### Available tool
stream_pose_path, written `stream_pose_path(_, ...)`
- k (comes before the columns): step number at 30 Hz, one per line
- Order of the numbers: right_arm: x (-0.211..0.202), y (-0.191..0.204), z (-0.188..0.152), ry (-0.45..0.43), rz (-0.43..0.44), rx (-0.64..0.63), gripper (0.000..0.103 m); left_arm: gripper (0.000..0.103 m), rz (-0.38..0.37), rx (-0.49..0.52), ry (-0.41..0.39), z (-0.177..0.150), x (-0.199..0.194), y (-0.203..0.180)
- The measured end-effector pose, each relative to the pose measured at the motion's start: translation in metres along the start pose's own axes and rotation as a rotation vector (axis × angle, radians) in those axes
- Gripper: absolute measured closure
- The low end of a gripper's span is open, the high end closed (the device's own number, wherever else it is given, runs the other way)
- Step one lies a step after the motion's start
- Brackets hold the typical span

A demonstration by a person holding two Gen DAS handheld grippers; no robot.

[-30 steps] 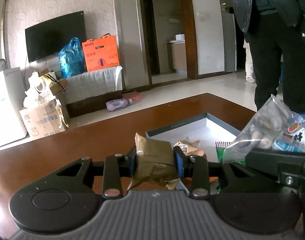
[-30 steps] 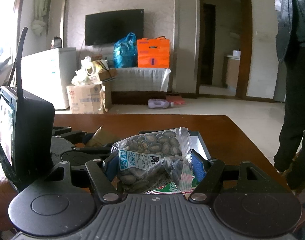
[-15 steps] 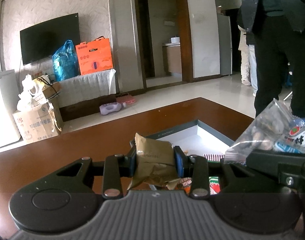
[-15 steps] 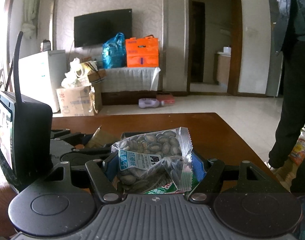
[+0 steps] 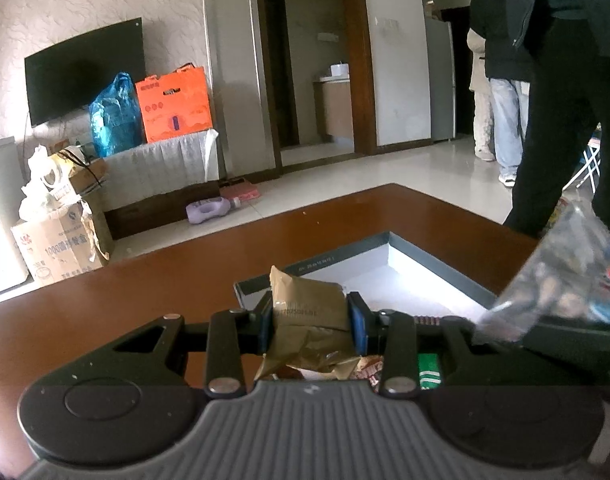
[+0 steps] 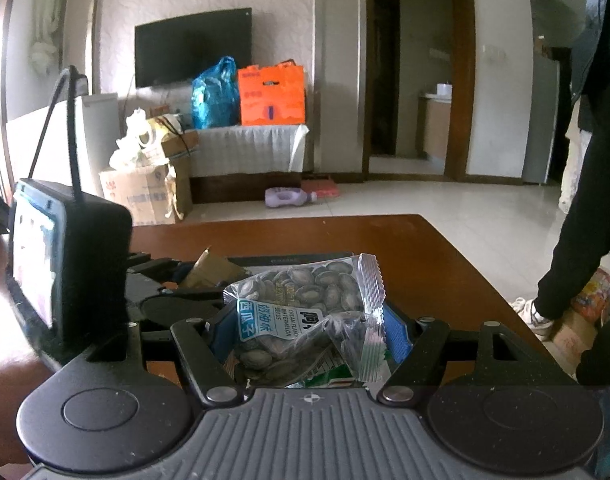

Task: Organize snacks
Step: 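Lower the brown packet and seed bag into the box with both tools, then open both tools to drop the brown packet and seed bag into the box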

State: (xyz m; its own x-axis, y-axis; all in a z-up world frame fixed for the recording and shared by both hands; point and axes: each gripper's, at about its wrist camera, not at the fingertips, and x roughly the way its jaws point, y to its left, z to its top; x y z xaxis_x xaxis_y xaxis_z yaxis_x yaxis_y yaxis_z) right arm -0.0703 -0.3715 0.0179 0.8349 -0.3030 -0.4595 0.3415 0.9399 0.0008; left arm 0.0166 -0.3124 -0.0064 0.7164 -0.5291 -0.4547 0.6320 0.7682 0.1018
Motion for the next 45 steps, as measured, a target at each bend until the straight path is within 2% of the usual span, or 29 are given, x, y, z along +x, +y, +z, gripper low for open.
stream_pose_path(10, 0.01, -0.004, -0.007, 0.044, -0.009, 0.011, 0.033, 0.068, -0.008, 0.011, 0.04, -0.002, 0.044, -0.012)
stream_pose_path(15, 0.017, -0.003, -0.01, 0.065, -0.011, 0.005, 0.033, 0.067, 0.012, 0.042, 0.028, -0.003, 0.056, -0.019)
stream_pose_path(19, 0.024, 0.0, -0.009, 0.067, -0.008, -0.001, 0.033, 0.062, 0.036, 0.051, 0.019, -0.002, 0.063, -0.016)
stream_pose_path(21, 0.028, 0.003, -0.009, 0.066, -0.011, -0.02, 0.033, 0.055, 0.041, 0.041, 0.017, -0.001, 0.065, -0.011)
stream_pose_path(26, 0.042, 0.001, -0.008, 0.084, -0.001, -0.036, 0.033, 0.055, 0.057, 0.062, -0.001, 0.0, 0.062, -0.002)
stream_pose_path(31, 0.06, 0.001, -0.005, 0.089, 0.016, -0.056, 0.032, 0.055, 0.053, 0.022, -0.009, -0.001, 0.058, 0.012)
stream_pose_path(35, 0.063, 0.002, -0.006, 0.096, 0.027, -0.074, 0.021, 0.055, 0.035, 0.021, -0.016, -0.002, 0.055, 0.014)
stream_pose_path(38, 0.056, 0.004, -0.007, 0.089, 0.024, -0.106, 0.018, 0.054, 0.019, 0.017, -0.023, -0.003, 0.048, 0.014)
stream_pose_path(40, 0.05, 0.008, -0.006, 0.086, 0.017, -0.125, 0.016, 0.048, 0.021, 0.011, -0.034, -0.004, 0.041, 0.016)
stream_pose_path(42, 0.044, 0.014, -0.008, 0.085, 0.006, -0.15, 0.011, 0.032, 0.032, 0.008, -0.058, -0.005, 0.031, 0.02)
stream_pose_path(45, 0.033, 0.024, -0.012, 0.076, -0.004, -0.189, 0.0, 0.027, 0.043, 0.014, -0.092, -0.003, 0.015, 0.024)
